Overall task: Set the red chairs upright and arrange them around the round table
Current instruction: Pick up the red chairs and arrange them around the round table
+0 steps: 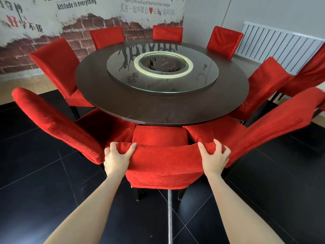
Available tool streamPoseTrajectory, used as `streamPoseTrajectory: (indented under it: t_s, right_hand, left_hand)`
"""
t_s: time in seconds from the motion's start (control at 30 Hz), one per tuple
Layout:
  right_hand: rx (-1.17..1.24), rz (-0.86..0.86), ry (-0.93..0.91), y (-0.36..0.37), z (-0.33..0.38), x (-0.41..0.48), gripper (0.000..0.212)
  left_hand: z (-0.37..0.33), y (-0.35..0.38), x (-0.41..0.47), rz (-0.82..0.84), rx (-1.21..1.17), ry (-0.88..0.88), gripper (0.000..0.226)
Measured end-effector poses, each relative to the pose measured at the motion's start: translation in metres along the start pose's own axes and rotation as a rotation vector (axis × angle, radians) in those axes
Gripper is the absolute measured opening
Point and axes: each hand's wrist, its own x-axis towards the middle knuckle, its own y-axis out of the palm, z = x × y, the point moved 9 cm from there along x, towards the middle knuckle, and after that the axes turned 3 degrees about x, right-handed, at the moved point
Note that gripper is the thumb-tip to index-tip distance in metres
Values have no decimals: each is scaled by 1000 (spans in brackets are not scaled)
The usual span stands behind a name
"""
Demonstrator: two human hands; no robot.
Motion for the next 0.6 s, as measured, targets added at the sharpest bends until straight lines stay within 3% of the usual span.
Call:
streamPoseTrajectory:
  t_s: [0.6]
  right_hand:
    - [-27, 30, 23, 0, 2, -2, 66]
  left_hand:
    - [-6, -1, 3, 43, 16, 14, 76]
